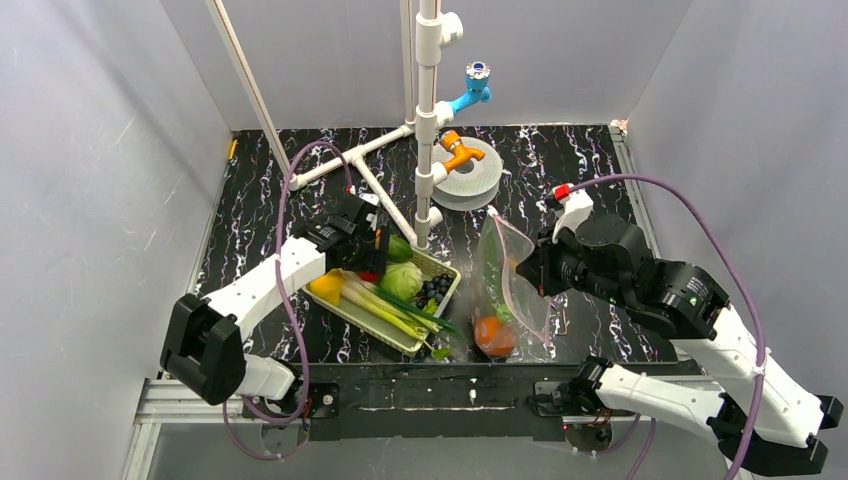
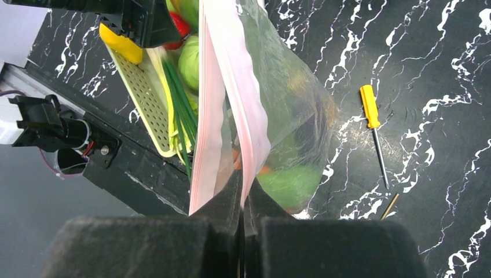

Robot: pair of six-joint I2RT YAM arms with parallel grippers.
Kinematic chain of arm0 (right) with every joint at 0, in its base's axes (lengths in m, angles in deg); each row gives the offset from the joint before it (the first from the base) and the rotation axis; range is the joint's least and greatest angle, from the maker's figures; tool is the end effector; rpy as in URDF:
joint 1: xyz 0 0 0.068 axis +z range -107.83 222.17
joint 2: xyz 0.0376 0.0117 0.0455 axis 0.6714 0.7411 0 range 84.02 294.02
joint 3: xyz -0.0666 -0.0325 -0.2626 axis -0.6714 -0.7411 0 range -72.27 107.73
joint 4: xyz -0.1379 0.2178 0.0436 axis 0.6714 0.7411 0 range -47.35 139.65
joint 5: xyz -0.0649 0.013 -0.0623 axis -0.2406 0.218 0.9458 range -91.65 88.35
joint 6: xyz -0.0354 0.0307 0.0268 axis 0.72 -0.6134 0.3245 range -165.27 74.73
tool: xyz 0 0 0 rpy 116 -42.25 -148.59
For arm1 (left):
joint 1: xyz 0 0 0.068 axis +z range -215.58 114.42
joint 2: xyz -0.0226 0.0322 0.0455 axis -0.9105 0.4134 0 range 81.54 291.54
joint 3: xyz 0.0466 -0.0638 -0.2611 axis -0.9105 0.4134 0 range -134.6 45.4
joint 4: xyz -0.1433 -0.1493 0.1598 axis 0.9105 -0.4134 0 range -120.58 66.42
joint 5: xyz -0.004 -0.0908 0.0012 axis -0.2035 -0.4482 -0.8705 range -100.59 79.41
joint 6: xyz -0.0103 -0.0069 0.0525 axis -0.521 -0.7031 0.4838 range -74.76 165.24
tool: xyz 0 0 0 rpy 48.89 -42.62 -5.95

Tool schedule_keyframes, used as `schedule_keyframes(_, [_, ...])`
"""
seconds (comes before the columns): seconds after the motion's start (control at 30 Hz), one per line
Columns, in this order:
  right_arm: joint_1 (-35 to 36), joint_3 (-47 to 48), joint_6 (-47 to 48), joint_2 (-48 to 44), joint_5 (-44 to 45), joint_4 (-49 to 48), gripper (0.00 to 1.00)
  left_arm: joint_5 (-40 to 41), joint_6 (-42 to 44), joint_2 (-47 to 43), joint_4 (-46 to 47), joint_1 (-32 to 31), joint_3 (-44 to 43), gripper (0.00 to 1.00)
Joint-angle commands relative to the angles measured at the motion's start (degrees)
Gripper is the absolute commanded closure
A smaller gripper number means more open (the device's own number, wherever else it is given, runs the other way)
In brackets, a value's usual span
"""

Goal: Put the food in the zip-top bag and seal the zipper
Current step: Pick up the fake fruit from the bin.

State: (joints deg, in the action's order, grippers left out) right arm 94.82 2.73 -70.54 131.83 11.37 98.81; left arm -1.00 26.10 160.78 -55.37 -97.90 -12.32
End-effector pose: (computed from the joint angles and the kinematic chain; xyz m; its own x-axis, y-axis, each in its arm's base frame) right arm 0.0842 0.0971 0.4217 -0.5453 -0.0287 -0.8377 -0.4667 0.8406 0.2750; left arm 0.2446 -0.1478 0.2512 -0.7856 0.1145 -0.6081 0.1965 0.9780 -0.0698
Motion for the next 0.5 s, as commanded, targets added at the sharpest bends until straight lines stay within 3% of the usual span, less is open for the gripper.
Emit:
schedule_keyframes(0.0, [0.3, 0.7, 0.1, -1.7, -1.6, -4.7, 0.99, -2.2, -1.6, -5.1, -3.7, 0.1, 0.7, 0.60])
schedule_keyframes(0.47, [0.3, 0.4, -0.2, -1.0, -2.4, -5.2, 0.99, -5.6, -2.6, -11.7, -6.2, 0.1, -0.2, 0.72])
